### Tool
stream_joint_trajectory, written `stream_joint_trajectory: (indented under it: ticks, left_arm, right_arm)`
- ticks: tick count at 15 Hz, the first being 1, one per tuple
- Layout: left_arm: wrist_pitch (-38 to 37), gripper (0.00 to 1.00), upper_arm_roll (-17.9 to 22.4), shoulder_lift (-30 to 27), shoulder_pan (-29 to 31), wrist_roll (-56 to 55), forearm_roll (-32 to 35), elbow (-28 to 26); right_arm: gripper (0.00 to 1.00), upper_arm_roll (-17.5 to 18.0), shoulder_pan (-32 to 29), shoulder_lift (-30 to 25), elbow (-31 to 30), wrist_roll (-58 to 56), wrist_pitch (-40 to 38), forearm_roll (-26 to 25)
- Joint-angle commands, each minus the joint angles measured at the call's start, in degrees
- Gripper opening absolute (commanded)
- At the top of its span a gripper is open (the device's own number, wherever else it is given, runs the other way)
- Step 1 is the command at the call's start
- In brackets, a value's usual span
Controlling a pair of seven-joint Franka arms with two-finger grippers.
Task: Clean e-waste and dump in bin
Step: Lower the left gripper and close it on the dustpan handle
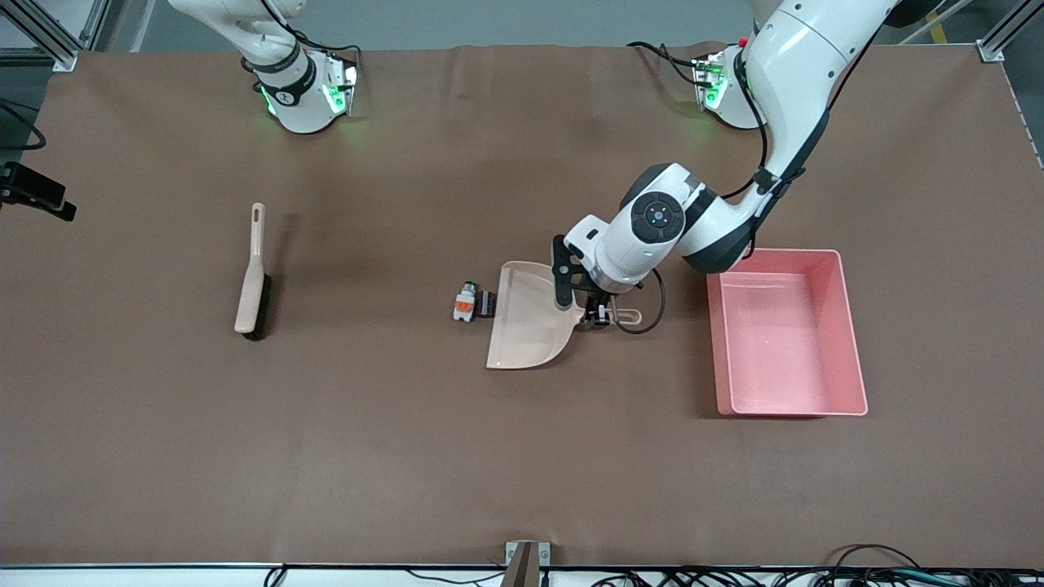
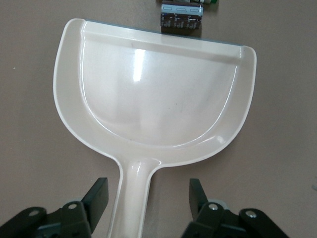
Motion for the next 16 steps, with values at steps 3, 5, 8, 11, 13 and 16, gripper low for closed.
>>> stream_joint_trajectory:
  ticks: [3, 5, 8, 11, 13, 16]
  left_arm:
    - [1.4, 0.74, -0.4, 1.5, 0.6, 3.2, 1.0, 0.5]
    - [1.6, 0.75, -0.4, 1.9, 0.9, 3.4, 1.2, 0.5]
    - [2.6, 0.75, -0.4, 2.8, 1.2, 3.7, 4.1, 0.7]
    - [3.8, 0.75, -0.4, 3.6, 1.0, 3.7, 4.3, 0.6]
    - [3.9, 0.75, -0.4, 3.7, 1.0, 3.7, 4.7, 0.6]
    - [4.7, 0.75, -0.4, 4.4, 0.9, 3.7, 5.5, 0.6]
  right_arm:
    - [1.00, 0.1, -0.4, -0.9, -0.8, -0.3, 0.1, 0.5]
    - [1.00, 0.1, -0.3, -0.9, -0.8, -0.2, 0.0, 0.5]
    - [1.00, 0.1, -0.3, -0.9, -0.8, -0.2, 0.3, 0.5]
    - [1.00, 0.1, -0.4, -0.8, -0.8, -0.3, 0.4, 0.5]
    - [1.00, 0.1, -0.3, -0.8, -0.8, -0.2, 0.2, 0.5]
    - [1.00, 0.2, -0.4, -0.9, -1.4, -0.2, 0.0, 0.5]
